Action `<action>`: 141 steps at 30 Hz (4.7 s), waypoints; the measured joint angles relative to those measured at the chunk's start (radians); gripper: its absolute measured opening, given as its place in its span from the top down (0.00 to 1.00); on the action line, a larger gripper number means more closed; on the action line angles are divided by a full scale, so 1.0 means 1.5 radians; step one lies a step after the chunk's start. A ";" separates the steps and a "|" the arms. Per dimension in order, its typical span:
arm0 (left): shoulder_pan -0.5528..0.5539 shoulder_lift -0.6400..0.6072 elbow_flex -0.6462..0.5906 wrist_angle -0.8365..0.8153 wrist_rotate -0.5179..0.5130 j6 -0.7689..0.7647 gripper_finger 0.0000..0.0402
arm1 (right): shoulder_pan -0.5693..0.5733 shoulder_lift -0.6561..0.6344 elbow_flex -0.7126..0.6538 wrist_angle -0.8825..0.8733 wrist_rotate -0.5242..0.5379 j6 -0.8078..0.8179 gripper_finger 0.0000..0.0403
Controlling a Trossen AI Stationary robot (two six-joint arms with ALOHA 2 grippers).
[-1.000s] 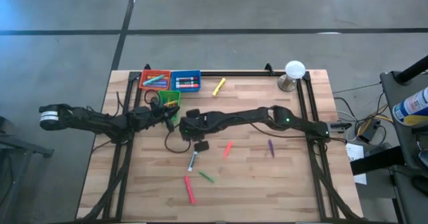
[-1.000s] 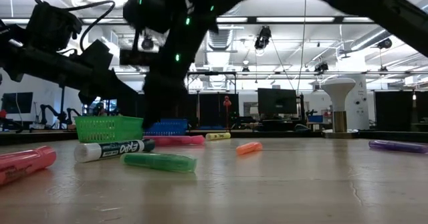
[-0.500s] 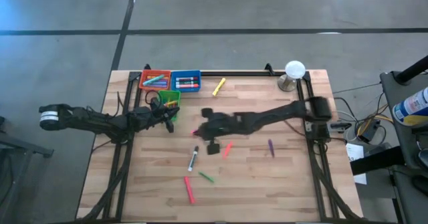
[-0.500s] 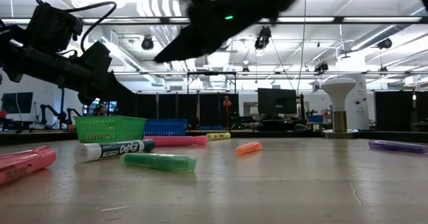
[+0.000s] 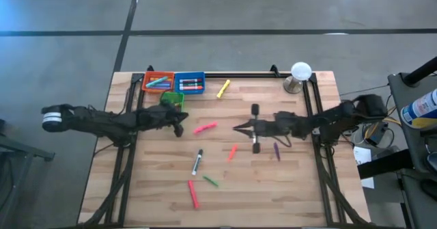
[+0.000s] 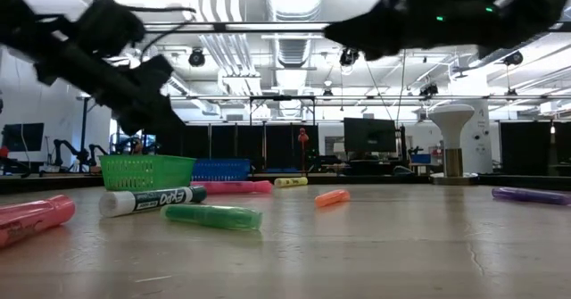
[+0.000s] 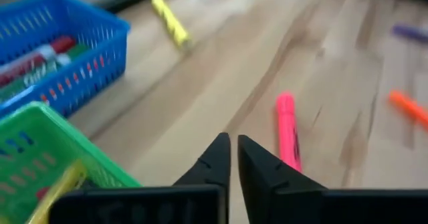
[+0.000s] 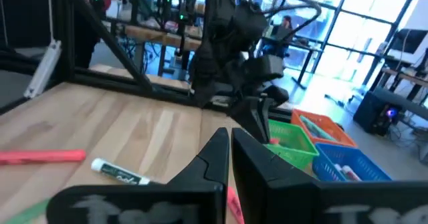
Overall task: Pick & Place Markers
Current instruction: Put the pink highlighter into the orange bin
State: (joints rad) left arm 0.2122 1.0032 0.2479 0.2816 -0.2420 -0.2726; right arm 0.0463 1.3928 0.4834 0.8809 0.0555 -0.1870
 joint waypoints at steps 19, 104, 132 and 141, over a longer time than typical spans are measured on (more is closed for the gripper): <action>-0.031 0.395 0.374 -0.267 0.069 0.044 0.70 | 0.001 -0.085 -0.196 0.175 0.018 0.037 0.97; -0.224 0.454 0.459 -0.329 0.074 -0.058 0.70 | 0.001 -0.084 -0.199 0.168 0.016 0.051 0.97; -0.173 0.426 0.457 -0.451 0.011 0.042 0.88 | 0.001 -0.084 -0.199 0.163 0.016 0.054 0.97; -0.102 0.266 0.453 -0.629 -0.213 0.230 0.88 | 0.001 -0.084 -0.199 0.160 0.016 0.056 0.97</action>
State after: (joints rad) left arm 0.0598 1.4021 0.9276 -0.6615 -0.5620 0.0727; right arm 0.0483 1.2663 0.1848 1.1212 0.0794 -0.1037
